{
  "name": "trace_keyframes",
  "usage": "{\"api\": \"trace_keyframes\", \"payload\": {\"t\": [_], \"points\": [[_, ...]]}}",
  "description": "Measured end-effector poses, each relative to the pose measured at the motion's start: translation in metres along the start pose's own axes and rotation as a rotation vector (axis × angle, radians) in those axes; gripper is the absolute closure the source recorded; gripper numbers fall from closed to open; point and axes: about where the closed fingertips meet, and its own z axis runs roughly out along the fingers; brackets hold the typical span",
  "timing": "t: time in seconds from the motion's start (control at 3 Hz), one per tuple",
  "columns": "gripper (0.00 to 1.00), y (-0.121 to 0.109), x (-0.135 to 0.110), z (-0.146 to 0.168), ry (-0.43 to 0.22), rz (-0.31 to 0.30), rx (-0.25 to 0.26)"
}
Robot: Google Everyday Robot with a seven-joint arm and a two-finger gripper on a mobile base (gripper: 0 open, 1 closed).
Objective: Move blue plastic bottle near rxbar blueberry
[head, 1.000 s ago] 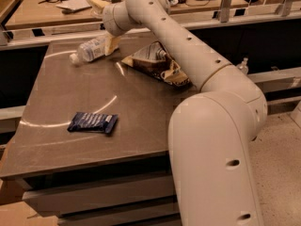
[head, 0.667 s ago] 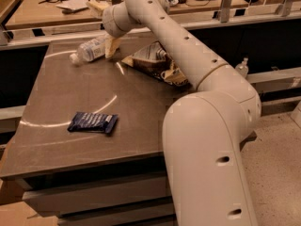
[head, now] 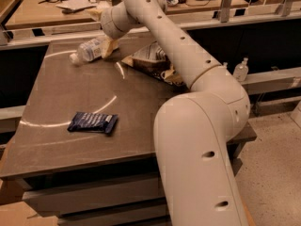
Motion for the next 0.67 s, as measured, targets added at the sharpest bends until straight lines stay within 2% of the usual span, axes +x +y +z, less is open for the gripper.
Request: {"api": "trace_keyframes", "payload": {"t": [0.67], "points": [[0.78, 0.001, -0.019, 0.011, -0.080, -0.046, -0.040]]}}
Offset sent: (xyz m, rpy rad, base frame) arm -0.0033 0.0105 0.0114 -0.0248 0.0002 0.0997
